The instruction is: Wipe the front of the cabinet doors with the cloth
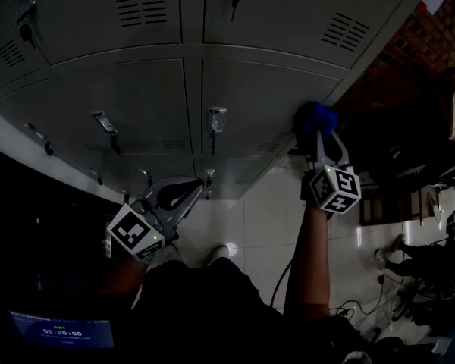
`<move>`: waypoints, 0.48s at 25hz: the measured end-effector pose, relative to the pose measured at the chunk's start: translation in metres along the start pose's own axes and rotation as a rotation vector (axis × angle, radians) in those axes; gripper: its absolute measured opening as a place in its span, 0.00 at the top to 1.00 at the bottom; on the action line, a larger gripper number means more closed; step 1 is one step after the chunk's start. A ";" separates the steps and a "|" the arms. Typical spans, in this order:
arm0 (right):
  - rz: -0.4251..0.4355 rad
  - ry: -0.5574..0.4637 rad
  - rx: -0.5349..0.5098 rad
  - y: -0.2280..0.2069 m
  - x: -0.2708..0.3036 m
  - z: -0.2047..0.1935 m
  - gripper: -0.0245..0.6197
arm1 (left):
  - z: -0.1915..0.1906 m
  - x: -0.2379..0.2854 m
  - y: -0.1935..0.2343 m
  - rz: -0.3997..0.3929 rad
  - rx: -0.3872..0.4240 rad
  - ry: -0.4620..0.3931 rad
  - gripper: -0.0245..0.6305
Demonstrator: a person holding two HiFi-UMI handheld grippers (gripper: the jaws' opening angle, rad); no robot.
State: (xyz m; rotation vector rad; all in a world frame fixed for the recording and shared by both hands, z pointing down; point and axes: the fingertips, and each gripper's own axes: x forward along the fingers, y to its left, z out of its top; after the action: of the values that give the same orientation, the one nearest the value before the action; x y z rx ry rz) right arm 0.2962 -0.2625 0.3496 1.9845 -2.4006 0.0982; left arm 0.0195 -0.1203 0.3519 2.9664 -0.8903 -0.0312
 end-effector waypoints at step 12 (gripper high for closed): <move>0.260 -0.035 -0.069 0.143 -0.018 0.000 0.85 | -0.011 -0.033 0.015 0.014 -0.033 -0.001 0.96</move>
State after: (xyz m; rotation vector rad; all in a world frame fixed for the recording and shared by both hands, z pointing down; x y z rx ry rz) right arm 0.1597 -0.2178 0.3435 1.6507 -2.6324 -0.0149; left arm -0.0162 -0.1143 0.3634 2.9297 -0.9021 -0.0464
